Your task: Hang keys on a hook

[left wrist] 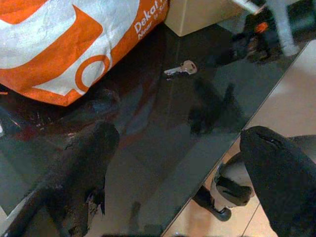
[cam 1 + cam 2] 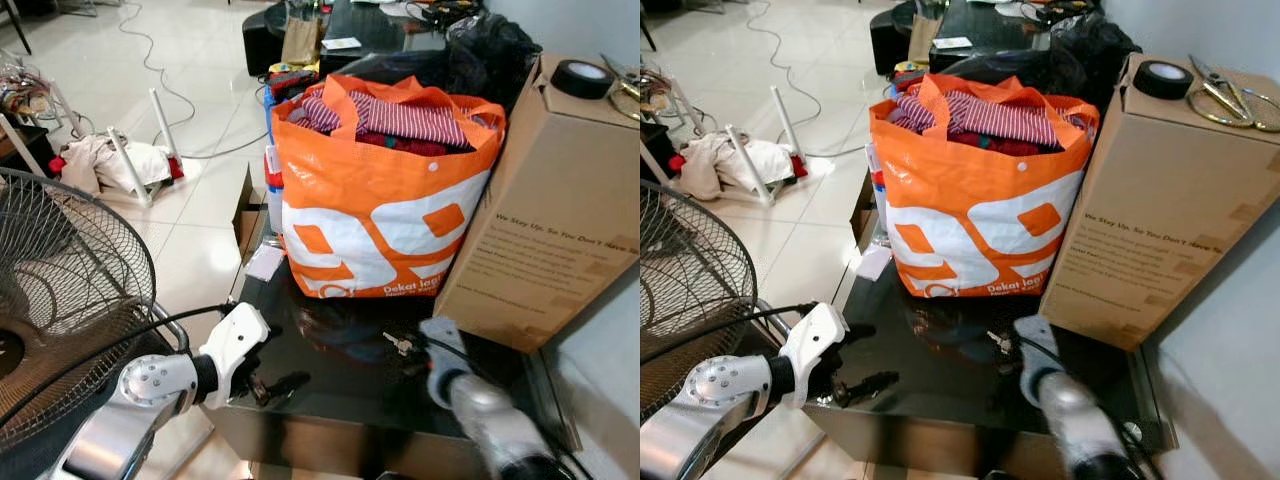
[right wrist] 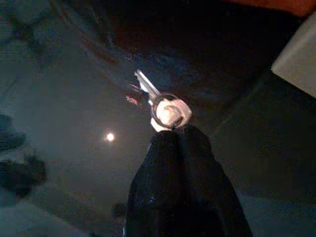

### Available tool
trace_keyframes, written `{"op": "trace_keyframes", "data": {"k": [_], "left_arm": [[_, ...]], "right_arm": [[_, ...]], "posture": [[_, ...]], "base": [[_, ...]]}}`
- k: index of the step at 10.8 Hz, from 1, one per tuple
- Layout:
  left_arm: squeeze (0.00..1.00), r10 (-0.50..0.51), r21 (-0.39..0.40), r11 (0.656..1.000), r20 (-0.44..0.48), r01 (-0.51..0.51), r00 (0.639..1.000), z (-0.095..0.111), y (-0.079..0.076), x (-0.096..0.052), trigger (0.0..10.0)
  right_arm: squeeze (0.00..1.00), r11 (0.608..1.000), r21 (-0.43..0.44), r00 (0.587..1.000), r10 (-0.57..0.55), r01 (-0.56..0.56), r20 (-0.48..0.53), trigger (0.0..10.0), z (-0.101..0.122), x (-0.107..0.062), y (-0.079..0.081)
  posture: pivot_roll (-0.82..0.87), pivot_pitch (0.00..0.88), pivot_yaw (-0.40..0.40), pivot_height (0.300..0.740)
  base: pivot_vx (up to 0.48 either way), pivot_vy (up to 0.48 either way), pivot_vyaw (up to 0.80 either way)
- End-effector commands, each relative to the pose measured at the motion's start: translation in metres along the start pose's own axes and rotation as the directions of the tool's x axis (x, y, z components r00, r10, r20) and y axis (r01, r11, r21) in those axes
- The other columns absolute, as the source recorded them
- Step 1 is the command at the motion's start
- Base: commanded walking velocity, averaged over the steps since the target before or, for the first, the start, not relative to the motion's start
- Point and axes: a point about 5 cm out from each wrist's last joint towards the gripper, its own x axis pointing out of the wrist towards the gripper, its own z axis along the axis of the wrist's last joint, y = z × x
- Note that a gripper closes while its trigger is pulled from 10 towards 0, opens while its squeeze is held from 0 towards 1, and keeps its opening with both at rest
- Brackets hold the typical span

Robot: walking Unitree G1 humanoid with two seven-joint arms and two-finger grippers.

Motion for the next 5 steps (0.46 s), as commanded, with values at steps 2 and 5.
{"op": "trace_keyframes", "data": {"k": [2,5], "left_arm": [[0.12,0.005,0.009,1.0,0.004,-0.005,1.0,0.001,0.001,-0.002,10.0],[0.12,-0.006,0.018,1.0,0.001,0.006,1.0,0.002,0.001,-0.001,10.0]], "right_arm": [[0.0,1.0,-0.001,1.0,0.011,-0.011,0.025,0.0,0.007,-0.002,0.0],[1.0,1.0,0.025,0.998,0.011,-0.012,0.057,10.0,0.019,0.011,0.018]], "posture": [[0.02,0.0,-0.006,0.74],[0.02,0.0,0.008,0.74]], "base": [[0.0,0.0,0.0],[0.0,0.0,0.0]]}}
